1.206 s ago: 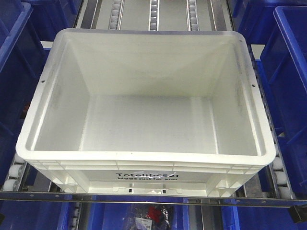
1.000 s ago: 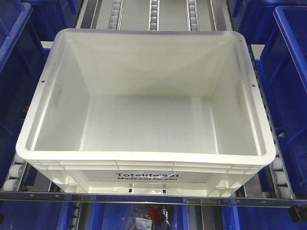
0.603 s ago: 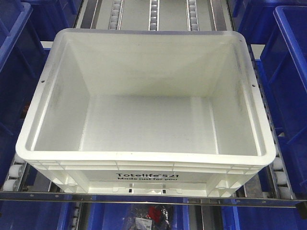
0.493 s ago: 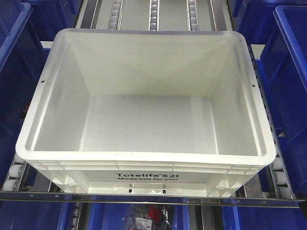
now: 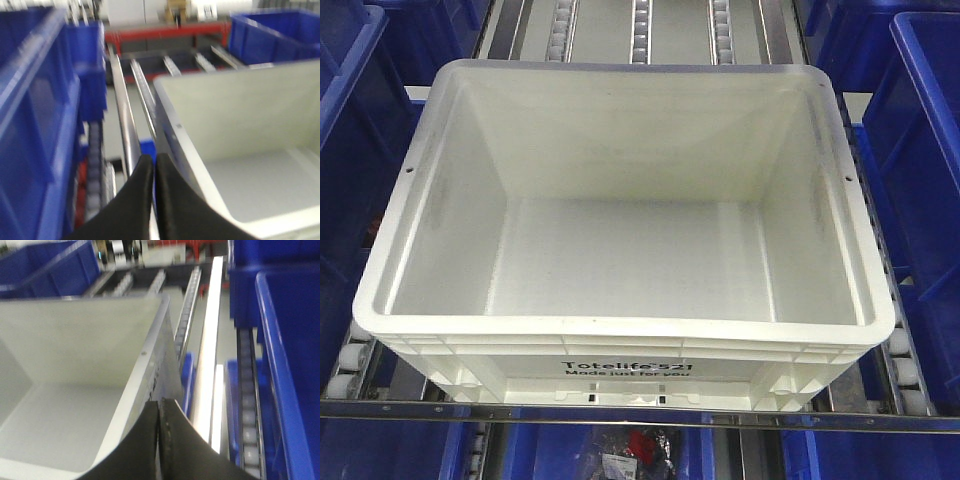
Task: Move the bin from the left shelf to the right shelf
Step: 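Lower both open grippers toward the side rims of the white crate, then position both grippers straddling the crate's side walls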
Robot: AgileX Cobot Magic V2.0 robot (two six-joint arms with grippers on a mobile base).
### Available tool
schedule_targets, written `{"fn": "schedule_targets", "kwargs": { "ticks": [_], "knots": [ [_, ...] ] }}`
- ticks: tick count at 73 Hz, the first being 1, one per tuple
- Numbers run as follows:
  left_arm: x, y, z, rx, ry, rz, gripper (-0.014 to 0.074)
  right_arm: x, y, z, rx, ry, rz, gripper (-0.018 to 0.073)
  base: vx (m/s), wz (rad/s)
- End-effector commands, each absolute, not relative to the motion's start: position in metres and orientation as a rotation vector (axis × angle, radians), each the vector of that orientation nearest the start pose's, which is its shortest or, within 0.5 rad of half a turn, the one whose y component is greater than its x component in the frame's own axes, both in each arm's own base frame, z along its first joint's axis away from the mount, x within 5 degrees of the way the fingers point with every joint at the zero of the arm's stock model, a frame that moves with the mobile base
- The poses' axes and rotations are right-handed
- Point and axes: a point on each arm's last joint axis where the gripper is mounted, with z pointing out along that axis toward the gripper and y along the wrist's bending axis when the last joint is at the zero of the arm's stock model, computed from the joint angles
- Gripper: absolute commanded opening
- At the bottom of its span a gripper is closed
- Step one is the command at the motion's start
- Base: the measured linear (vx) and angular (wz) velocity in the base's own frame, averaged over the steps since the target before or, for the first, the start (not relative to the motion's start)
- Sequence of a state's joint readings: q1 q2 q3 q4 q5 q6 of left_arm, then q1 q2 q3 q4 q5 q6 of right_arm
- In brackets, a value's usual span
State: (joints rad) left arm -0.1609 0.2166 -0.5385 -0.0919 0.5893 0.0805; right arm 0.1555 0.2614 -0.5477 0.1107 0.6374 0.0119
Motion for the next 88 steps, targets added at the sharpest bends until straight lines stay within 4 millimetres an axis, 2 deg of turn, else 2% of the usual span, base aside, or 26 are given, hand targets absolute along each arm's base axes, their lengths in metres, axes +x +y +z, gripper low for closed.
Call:
{"fn": "schedule_targets", "kwargs": {
  "ticks": [1, 9, 18, 24, 33, 62, 71, 79, 88],
  "knots": [
    [0.054, -0.018, 0.348, 0.144, 1.772, -0.263, -0.0006, 0.06, 0.016, 0.35, -0.109, 1.854, 0.237, -0.0008, 0.0, 0.0],
    [0.078, -0.028, 0.366, 0.119, 1.856, -0.375, -0.0006, 0.08, 0.023, 0.37, -0.166, 1.978, 0.246, -0.0008, 0.0, 0.0],
    [0.1, -0.032, 0.382, 0.114, 1.891, -0.394, -0.0006, 0.101, 0.03, 0.385, -0.253, 2.031, 0.26, -0.0008, 0.0, 0.0],
    [0.112, -0.034, 0.388, 0.124, 1.905, -0.374, -0.0006, 0.114, 0.033, 0.386, -0.288, 2.029, 0.251, -0.0008, 0.0, 0.0],
    [0.125, -0.036, 0.383, 0.127, 1.948, -0.37, -0.0006, 0.127, 0.035, 0.383, -0.303, 2.033, 0.241, -0.0008, 0.0, 0.0],
    [0.127, -0.037, 0.381, 0.13, 1.971, -0.37, -0.0006, 0.13, 0.039, 0.384, -0.27, 2.019, 0.321, -0.0008, 0.0, 0.0],
    [0.13, -0.039, 0.386, 0.202, 2.046, -0.349, -0.0003, 0.129, 0.04, 0.383, -0.236, 2.045, 0.358, -0.0004, 0.0, 0.0],
    [0.141, -0.04, 0.393, 0.245, 2.127, -0.312, 0.0002, 0.13, 0.039, 0.382, -0.192, 2.065, 0.368, -0.0005, 0.0, 0.0],
    [0.157, -0.041, 0.39, 0.249, 2.186, -0.294, 0.0004, 0.138, 0.04, 0.374, -0.159, 2.14, 0.376, -0.0005, 0.0, 0.0]
  ]
}}
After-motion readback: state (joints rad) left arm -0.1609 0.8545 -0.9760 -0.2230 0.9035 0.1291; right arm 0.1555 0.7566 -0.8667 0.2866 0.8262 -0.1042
